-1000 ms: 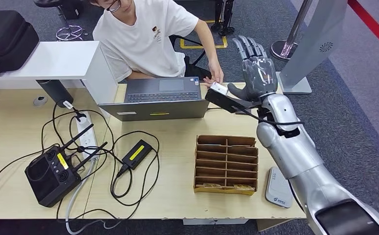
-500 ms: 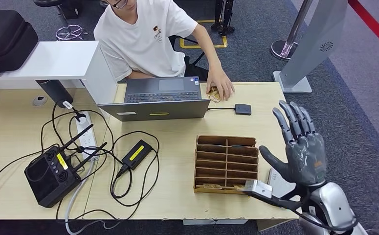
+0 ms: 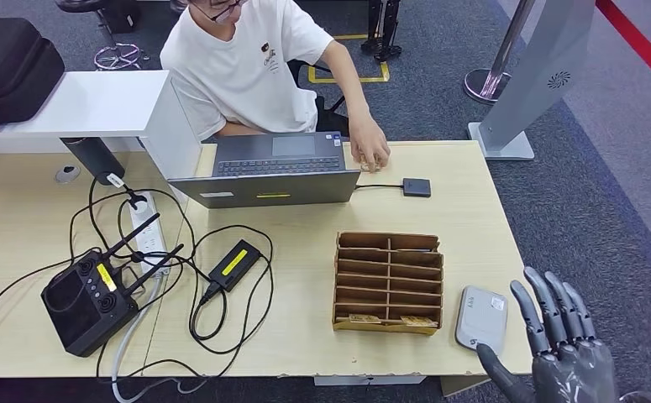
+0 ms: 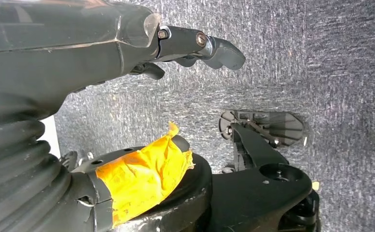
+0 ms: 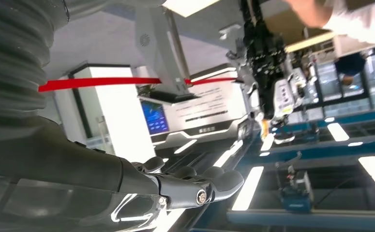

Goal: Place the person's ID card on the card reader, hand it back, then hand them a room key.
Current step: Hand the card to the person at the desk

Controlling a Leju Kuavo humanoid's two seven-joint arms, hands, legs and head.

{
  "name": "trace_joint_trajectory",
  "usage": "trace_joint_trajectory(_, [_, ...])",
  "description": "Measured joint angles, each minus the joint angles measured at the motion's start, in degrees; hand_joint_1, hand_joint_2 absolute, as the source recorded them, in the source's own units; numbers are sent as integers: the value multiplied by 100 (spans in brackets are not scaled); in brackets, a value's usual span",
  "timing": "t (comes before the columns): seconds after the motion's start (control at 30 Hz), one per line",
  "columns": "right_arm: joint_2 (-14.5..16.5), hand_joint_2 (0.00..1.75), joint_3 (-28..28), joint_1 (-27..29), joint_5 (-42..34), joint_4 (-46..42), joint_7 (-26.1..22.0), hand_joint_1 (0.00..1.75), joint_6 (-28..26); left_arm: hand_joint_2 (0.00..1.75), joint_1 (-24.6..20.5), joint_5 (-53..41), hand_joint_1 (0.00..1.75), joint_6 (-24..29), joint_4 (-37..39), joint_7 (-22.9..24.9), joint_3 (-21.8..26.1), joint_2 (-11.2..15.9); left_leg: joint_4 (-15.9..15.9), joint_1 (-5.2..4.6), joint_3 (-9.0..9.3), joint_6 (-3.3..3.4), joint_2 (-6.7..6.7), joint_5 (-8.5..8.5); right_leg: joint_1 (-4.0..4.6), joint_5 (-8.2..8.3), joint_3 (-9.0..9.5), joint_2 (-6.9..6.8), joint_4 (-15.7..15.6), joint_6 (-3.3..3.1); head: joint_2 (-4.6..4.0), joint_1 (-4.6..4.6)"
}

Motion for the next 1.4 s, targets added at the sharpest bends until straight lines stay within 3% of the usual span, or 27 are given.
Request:
trace_joint_trajectory(0.23, [-408, 175, 621, 78, 0, -123, 622, 0, -25, 175, -5, -27, 0, 0, 0, 0, 32, 0, 0, -1, 6, 1, 2, -1, 1, 0, 5, 0, 0, 0, 0, -1])
trace_joint_trajectory(0.5, [-397, 175, 1653, -529, -845, 581, 682, 0, -228, 175, -11, -104, 0, 1, 1, 15, 31, -1, 0, 2, 9, 1, 7, -1, 3, 0, 5, 6, 1, -1, 0, -1])
trace_joint_trajectory(0.73, [34, 175, 2108, -1083, -1713, 1796, 73, 0, -231, 175, -14, -191, 0, 0, 1, 23, 26, -10, 0, 2, 9, 1, 7, 0, 3, 0, 6, 6, 1, -1, 0, 0])
trace_joint_trajectory(0.97, [379, 175, 2212, -1330, -1994, 2499, -189, 0, -234, 175, -15, -244, 0, 0, 1, 57, 14, -11, 0, 2, 8, 1, 7, 0, 3, 0, 6, 6, 1, -1, 0, -1])
trace_joint_trajectory(1.13, [543, 175, 2137, -1352, -1862, 2712, -416, 0, -236, 175, -15, -284, 0, -2, 1, 73, 12, -11, 0, 2, 8, 1, 7, 0, 3, -1, 5, 6, 1, -1, 0, -1])
trace_joint_trajectory(1.4, [968, 175, 1495, -1297, -1148, 2953, -641, 0, -236, 175, -15, -361, 0, -31, 1, 111, 2, -11, 0, 2, 8, 1, 7, 0, 3, -1, 6, 6, 1, -1, 0, -1])
